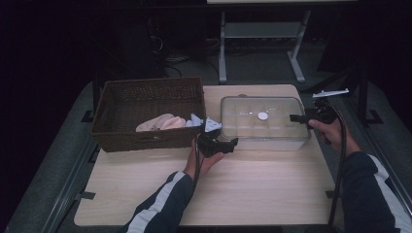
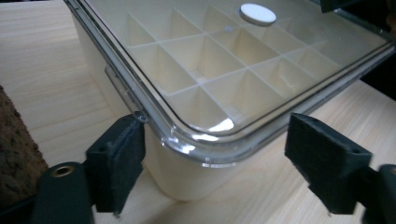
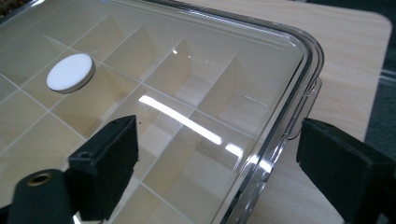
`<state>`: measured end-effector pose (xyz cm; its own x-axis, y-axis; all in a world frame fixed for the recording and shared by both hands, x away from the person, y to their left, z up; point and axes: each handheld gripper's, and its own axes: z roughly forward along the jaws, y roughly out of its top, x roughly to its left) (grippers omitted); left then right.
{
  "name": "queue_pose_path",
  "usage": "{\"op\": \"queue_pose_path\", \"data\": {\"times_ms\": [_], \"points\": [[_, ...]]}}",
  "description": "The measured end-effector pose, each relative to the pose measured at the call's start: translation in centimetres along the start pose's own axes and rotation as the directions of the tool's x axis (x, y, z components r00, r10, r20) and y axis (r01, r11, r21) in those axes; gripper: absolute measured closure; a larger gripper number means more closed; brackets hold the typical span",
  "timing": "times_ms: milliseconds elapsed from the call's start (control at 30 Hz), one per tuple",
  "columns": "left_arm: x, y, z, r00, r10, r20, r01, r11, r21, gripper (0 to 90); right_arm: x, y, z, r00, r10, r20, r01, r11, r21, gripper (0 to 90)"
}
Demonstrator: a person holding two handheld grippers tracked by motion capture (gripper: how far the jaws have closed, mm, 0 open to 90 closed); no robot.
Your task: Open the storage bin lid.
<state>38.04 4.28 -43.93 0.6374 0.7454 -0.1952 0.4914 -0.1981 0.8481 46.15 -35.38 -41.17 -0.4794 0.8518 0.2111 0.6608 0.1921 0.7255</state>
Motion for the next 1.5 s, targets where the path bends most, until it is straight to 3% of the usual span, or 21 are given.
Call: {"op": "queue_pose_path", "data": {"times_ms": [100, 133, 167, 300, 333, 433, 600, 700, 800, 967, 1067, 1267, 1500], "points": [[0.1, 0.2, 0.4, 0.9997, -0.018, 0.017, 0.018, 0.9998, 0.0, 16.2, -0.5, -0.2, 0.3, 0.9993, 0.022, -0.031, -0.022, 1.0, -0.005, 9.5], [0.2, 0.3, 0.4, 0.9989, -0.039, 0.027, 0.04, 0.9992, -0.005, 16.4, -1.0, -0.4, 0.5, 0.9962, 0.045, -0.074, -0.047, 0.999, -0.013, 9.6], [0.3, 0.3, 0.3, 0.9977, -0.058, 0.035, 0.059, 0.9982, -0.015, 16.4, -1.0, -0.4, 0.5, 0.9962, 0.045, -0.074, -0.047, 0.999, -0.013, 9.6], [0.4, 0.3, 0.3, 0.9974, -0.06, 0.041, 0.061, 0.9979, -0.019, 16.6, -1.2, -0.4, 1.2, 0.9911, 0.059, -0.12, -0.062, 0.998, -0.023, 6.9], [0.4, 0.3, 0.3, 0.9973, -0.06, 0.042, 0.061, 0.998, -0.019, 16.7, -1.5, -0.6, 1.6, 0.985, 0.067, -0.159, -0.074, 0.996, -0.039, 6.5], [0.5, 0.3, 0.2, 0.9967, -0.062, 0.053, 0.063, 0.9979, -0.017, 16.9, -1.8, -0.7, 1.9, 0.9823, 0.069, -0.174, -0.081, 0.995, -0.058, 6.0], [0.9, 0.3, -0.2, 0.9938, -0.063, 0.092, 0.064, 0.9978, -0.016, 16.9, -2.0, -0.8, 2.1, 0.9832, 0.053, -0.175, -0.072, 0.992, -0.102, 6.9], [1.3, 0.3, -0.6, 0.9893, -0.087, 0.117, 0.091, 0.9955, -0.029, 21.3, -2.1, -0.9, 1.9, 0.9842, 0.048, -0.17, -0.07, 0.99, -0.12, 11.0], [1.3, 0.3, -0.6, 0.9921, -0.066, 0.106, 0.069, 0.9974, -0.019, 22.2, -1.9, -0.8, 0.9, 0.9887, 0.017, -0.149, -0.045, 0.981, -0.187, 19.2], [1.1, 0.4, -0.8, 0.9923, -0.058, 0.109, 0.062, 0.9977, -0.028, 22.9, -1.4, -0.6, 0.6, 0.9894, -0.008, -0.145, -0.021, 0.98, -0.199, 20.6], [1.1, 0.3, -1.5, 0.992, -0.056, 0.113, 0.062, 0.9971, -0.046, 28.7, -1.0, -0.9, 0.3, 0.9884, -0.006, -0.152, -0.031, 0.97, -0.241, 22.9], [0.9, 0.3, -2.2, 0.9932, -0.021, 0.115, 0.026, 0.9987, -0.043, 32.2, -0.8, -1.2, -0.5, 0.9862, -0.007, -0.166, -0.037, 0.963, -0.265, 27.8], [0.6, 0.0, -2.9, 0.9895, 0.009, 0.144, -0.004, 0.9992, -0.039, 38.2, -0.6, -2.0, -1.7, 0.986, -0.017, -0.166, -0.03, 0.961, -0.275, 32.2]]}}
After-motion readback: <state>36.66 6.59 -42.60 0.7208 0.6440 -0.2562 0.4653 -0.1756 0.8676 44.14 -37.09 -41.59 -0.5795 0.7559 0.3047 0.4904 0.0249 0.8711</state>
